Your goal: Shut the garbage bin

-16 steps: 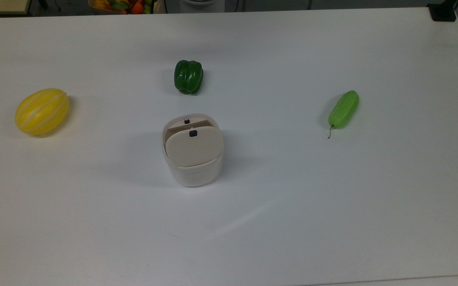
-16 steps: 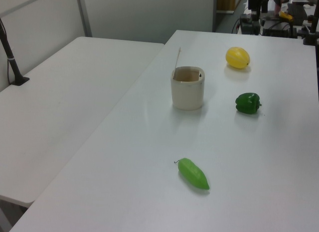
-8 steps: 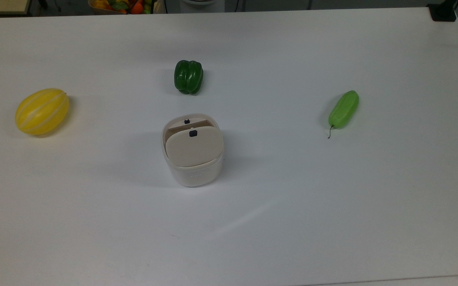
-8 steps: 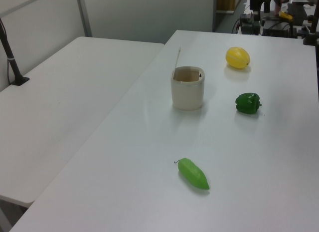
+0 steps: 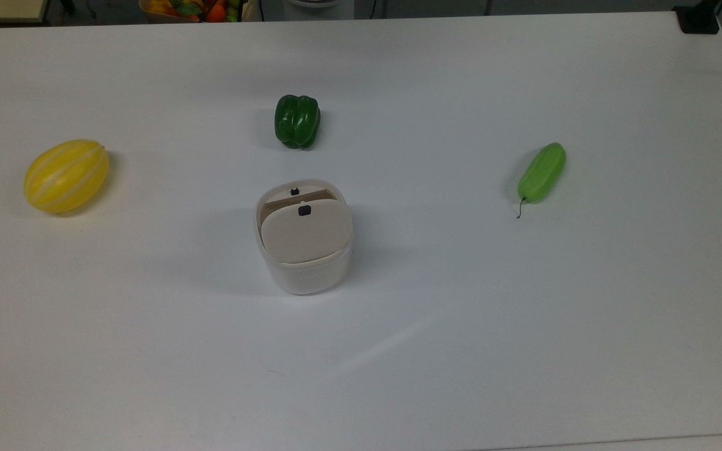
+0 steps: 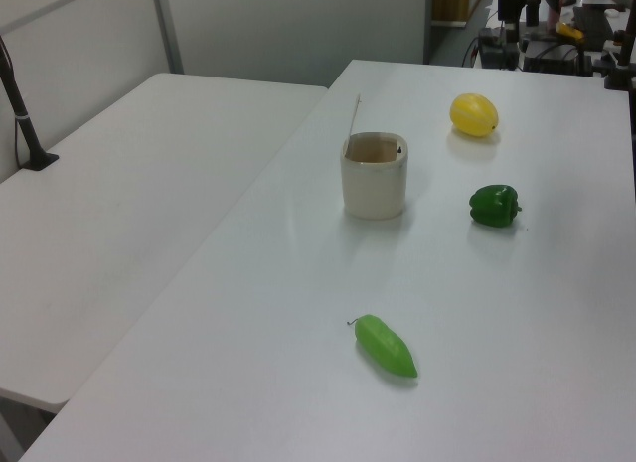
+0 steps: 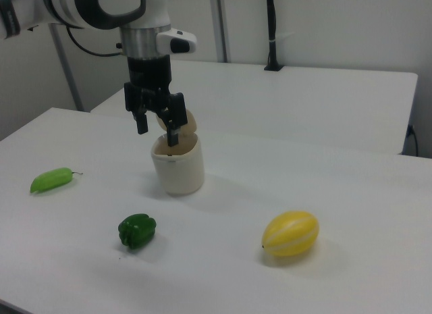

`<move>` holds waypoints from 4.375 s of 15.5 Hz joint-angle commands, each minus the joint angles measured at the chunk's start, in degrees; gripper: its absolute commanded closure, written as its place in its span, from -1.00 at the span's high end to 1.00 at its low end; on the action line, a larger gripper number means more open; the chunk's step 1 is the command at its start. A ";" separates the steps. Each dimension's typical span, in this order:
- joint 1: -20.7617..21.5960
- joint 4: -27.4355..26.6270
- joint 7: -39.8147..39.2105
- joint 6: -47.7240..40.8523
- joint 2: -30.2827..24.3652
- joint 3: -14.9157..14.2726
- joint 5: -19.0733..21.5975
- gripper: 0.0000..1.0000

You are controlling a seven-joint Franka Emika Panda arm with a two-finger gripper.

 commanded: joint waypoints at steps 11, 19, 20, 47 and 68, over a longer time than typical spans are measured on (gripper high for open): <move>0.90 -0.56 0.75 -0.18 0.38 0.09 1.45 1.00; 1.07 -0.47 1.37 6.93 2.66 0.53 1.81 1.00; 1.16 -0.65 1.02 6.94 2.58 0.61 1.81 0.93; 12.06 8.32 4.01 60.03 22.53 0.97 8.22 -1.00; 10.13 1.28 -9.71 34.00 20.68 2.20 12.88 -1.00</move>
